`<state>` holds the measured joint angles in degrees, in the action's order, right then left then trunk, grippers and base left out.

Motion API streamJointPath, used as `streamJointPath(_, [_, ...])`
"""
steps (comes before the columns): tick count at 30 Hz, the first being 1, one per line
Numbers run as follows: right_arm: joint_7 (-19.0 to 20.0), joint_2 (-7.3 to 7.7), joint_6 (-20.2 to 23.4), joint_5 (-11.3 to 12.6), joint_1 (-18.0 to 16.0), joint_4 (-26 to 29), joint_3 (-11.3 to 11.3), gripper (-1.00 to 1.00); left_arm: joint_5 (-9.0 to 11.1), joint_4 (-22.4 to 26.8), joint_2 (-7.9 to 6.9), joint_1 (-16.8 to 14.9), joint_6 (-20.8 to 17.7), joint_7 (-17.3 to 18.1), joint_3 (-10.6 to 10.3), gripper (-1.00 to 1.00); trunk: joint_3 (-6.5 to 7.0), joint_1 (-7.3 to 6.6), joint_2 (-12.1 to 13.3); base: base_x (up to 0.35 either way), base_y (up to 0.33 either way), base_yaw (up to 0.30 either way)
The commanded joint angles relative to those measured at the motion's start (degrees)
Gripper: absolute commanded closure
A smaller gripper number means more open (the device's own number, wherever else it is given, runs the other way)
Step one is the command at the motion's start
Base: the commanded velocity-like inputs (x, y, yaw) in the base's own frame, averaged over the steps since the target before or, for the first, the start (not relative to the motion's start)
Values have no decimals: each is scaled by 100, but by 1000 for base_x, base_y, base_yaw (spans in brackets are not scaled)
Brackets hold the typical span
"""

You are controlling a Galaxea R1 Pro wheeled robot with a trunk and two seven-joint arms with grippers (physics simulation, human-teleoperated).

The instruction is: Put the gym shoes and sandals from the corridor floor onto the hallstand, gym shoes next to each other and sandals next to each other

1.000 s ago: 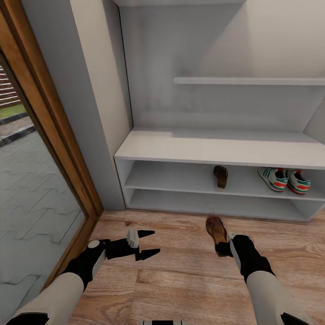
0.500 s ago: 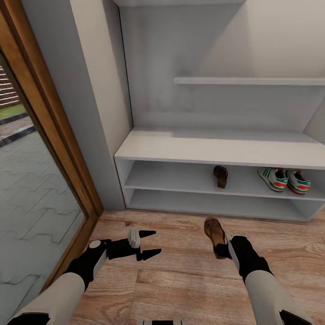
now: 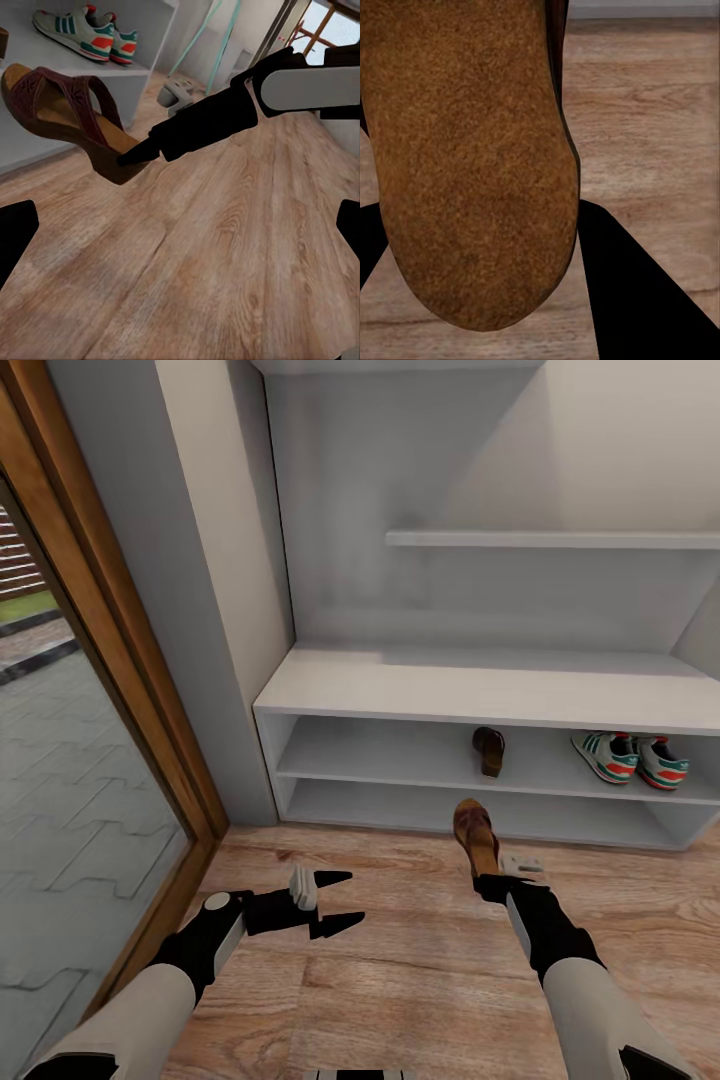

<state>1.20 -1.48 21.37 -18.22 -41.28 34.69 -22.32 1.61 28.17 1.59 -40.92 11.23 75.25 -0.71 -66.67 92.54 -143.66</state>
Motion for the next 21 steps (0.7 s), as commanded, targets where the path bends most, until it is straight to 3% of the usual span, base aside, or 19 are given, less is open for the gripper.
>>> streamJointPath(1, [12,-8,26,-15,-3,9,-27,100,19,-4,-1,-3,37,7,-8,-100,-5,-1,-2,0,0,0])
streamJointPath(6, [12,-13,53,-15,-24,26,-9,100,23,-4,-1,-3,37,10,-8,-100,-5,-1,-2,0,0,0])
streamJointPath(13, [12,-35,147,-14,-432,185,-6,100,32,-4,-1,-3,37,8,-8,-100,-5,-1,-2,0,0,0])
streamJointPath(21, [27,-33,158,-14,-467,196,-9,100,37,-4,4,-3,37,9,-8,-100,-5,-1,-2,0,0,0])
